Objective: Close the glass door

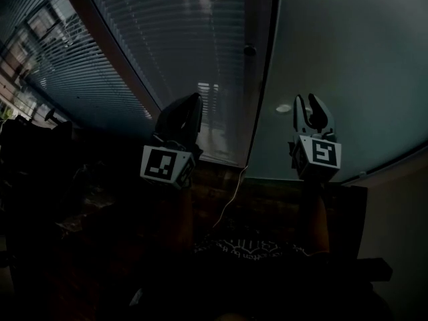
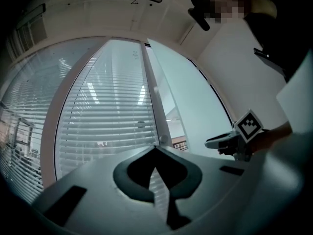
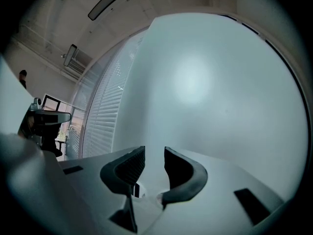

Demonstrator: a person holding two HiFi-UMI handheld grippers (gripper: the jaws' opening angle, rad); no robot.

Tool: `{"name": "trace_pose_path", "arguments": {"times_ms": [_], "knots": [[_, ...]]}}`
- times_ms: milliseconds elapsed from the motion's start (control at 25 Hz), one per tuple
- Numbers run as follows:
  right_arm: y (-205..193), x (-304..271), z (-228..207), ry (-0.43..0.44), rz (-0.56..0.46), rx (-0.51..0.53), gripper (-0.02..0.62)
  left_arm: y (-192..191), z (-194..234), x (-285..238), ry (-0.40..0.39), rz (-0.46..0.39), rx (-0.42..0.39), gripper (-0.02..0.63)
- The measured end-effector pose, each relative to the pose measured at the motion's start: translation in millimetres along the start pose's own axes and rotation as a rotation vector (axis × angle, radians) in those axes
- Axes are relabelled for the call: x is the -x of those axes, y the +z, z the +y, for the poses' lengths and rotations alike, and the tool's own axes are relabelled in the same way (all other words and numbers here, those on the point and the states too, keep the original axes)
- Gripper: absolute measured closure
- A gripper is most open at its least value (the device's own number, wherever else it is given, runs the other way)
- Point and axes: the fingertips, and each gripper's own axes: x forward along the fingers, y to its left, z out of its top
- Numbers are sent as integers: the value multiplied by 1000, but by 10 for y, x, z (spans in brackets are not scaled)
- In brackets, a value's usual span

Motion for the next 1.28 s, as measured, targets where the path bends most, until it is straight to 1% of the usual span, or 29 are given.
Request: {"name": "trace_pose_path", "arguments": {"times_ms": [440,760,1280], "knots": [[1,-314,-89,-26,5,10,480,-124,154,-211,-20,17,3,604],[-26,-459,-145,-49,12,16,480,-196,299,-269,-16,16,14,604],[-6,-621,-236,-104,9,3,480,-221,334,-362,-66,13,17,604]]}}
